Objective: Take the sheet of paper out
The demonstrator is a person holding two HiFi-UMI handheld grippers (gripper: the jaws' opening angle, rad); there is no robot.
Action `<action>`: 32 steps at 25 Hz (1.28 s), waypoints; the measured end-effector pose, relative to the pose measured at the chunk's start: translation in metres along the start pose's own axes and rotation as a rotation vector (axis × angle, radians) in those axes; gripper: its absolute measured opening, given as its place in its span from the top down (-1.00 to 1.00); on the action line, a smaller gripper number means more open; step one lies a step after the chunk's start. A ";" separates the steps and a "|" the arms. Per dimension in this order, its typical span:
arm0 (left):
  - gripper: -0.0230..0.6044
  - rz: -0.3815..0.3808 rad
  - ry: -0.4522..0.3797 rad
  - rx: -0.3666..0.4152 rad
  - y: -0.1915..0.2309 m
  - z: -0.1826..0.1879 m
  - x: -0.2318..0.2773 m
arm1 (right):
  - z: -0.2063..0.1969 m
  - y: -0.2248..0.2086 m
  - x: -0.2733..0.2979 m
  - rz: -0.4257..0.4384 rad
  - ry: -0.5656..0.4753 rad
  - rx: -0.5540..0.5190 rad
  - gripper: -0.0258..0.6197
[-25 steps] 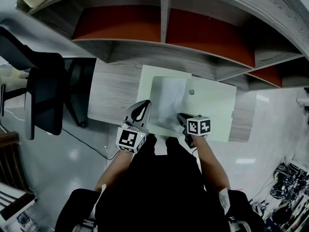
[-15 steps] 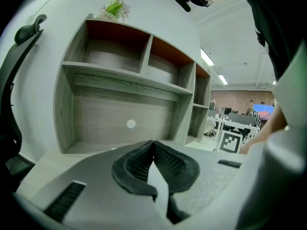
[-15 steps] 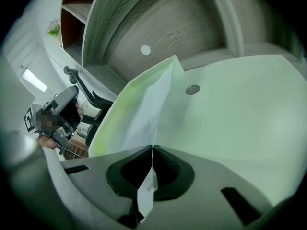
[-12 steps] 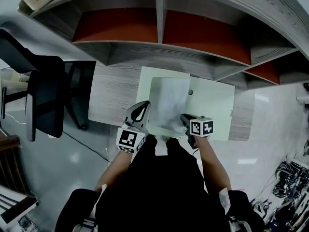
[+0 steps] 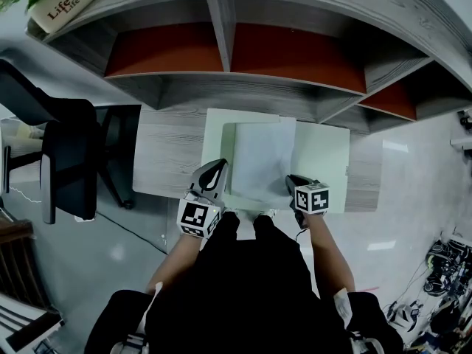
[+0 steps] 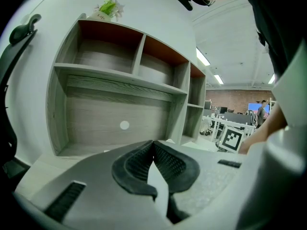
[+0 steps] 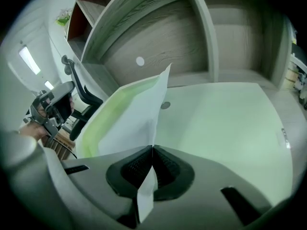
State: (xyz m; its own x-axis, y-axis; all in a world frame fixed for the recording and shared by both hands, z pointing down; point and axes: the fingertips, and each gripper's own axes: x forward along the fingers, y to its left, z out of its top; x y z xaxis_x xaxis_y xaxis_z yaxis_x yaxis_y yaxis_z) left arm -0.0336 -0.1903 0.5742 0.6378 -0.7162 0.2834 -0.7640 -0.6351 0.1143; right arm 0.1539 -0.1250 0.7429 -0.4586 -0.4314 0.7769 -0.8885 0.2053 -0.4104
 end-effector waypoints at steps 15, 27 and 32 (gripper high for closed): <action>0.90 -0.065 -0.004 0.039 -0.032 0.012 0.016 | -0.004 -0.052 -0.041 -0.146 -0.078 0.019 0.84; 0.90 -0.081 -0.024 0.074 -0.044 0.028 0.021 | 0.008 -0.068 -0.086 -0.254 -0.192 -0.039 0.84; 0.90 -0.098 -0.034 0.080 -0.052 0.033 0.023 | 0.027 -0.059 -0.113 -0.304 -0.291 -0.113 0.84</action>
State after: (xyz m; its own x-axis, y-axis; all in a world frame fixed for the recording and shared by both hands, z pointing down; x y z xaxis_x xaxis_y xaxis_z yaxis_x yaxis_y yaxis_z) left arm 0.0243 -0.1829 0.5433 0.7132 -0.6580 0.2417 -0.6882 -0.7228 0.0630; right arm 0.2588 -0.1115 0.6663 -0.1662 -0.7137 0.6805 -0.9861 0.1188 -0.1162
